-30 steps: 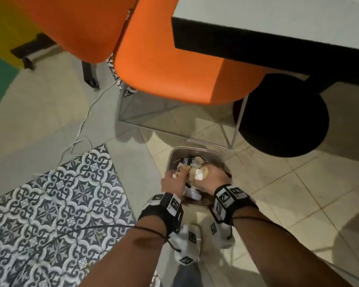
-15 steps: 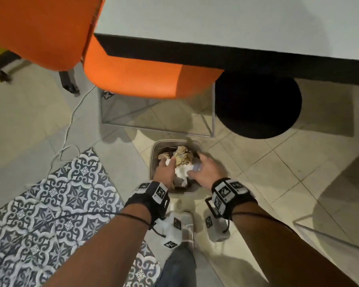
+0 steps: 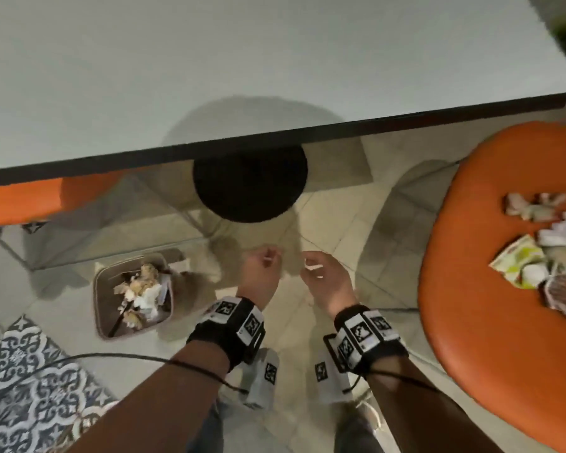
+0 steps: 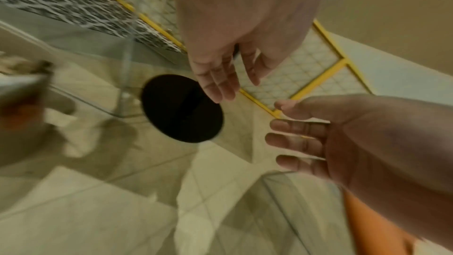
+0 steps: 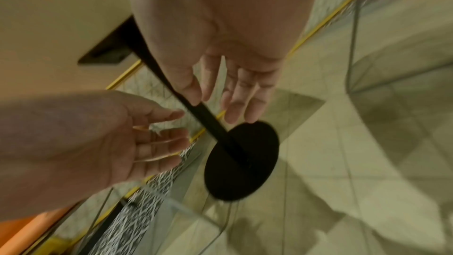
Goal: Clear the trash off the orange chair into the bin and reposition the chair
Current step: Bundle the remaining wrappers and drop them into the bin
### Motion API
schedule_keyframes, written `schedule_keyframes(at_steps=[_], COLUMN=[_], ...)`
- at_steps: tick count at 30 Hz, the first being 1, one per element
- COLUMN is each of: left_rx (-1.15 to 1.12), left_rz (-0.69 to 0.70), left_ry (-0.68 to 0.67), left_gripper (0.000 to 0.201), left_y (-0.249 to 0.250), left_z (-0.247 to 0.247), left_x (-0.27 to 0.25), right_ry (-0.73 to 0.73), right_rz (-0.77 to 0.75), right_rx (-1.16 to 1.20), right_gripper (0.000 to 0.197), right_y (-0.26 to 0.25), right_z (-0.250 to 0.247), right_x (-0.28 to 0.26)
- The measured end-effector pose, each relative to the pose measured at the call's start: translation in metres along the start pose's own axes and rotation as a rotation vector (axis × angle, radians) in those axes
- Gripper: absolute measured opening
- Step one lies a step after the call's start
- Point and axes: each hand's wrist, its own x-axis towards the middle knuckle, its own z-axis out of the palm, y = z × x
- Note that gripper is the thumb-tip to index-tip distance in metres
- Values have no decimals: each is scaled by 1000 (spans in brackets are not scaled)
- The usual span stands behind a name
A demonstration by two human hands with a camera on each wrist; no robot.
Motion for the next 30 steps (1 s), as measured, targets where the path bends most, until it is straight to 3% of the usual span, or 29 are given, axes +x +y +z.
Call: schedule_keyframes(at_steps=[5, 9, 14, 18, 23, 27, 30], left_rx=[10, 60, 164, 254, 589, 794, 850], left_rz=[207, 273, 323, 322, 321, 349, 341], left_ry=[-82, -185, -326, -401, -288, -332, -467], left_gripper=[18, 22, 22, 22, 70, 80, 87], left_y=[103, 159, 195, 200, 215, 236, 247], left_z=[141, 240, 323, 371, 404, 422, 438], left_x=[-29, -51, -69, -50, -2, 32, 49], right_ry=[304, 456, 657, 781, 612, 591, 594], right_rz=[-91, 1, 154, 389, 547, 814, 879], right_rx=[80, 122, 91, -102, -321, -194, -103], right_gripper=[19, 17, 18, 27, 63, 79, 66], right_y=[58, 104, 166, 223, 254, 260, 268], right_z=[-153, -256, -339, -371, -368, -364, -351], right_x=[-28, -49, -67, -82, -85, -70, -58])
